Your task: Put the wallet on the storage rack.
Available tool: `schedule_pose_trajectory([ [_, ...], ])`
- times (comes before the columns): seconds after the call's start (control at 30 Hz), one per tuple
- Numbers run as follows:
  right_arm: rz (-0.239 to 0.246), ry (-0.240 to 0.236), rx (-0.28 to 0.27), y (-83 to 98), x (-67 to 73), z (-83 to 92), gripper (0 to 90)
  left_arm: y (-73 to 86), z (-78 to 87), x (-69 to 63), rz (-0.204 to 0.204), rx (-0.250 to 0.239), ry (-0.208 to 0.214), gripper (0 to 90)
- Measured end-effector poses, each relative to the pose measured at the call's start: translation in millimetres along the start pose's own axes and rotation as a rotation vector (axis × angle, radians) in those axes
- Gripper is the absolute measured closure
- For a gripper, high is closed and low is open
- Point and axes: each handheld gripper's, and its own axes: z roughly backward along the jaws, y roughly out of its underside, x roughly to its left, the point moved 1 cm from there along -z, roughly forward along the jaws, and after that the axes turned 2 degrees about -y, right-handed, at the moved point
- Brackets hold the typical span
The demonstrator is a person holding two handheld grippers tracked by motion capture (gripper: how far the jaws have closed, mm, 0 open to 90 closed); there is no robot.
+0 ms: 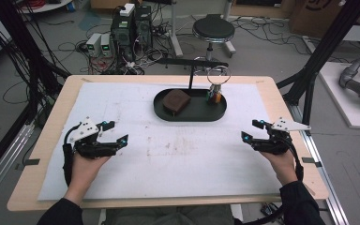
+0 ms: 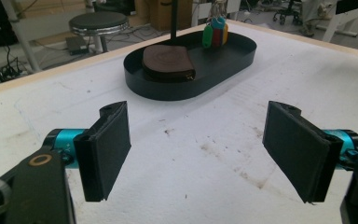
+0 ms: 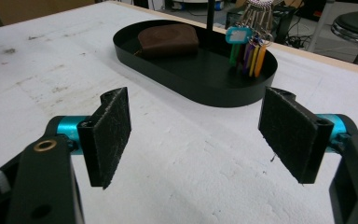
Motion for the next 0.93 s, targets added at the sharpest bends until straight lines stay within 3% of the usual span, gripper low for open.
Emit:
schedule_pose_trajectory([
  [0.1,-0.010,0.010,0.003,-0.1,-0.5,-2.2,25.4,1.5,-1.1,2.2,-0.017,-0.006,-0.003,23.1],
  [0.93,-0.026,0.026,-0.002,0.0,-5.6,-1.3,24.7,7.3,-0.5,9.0,0.016,0.016,-0.042,23.1],
])
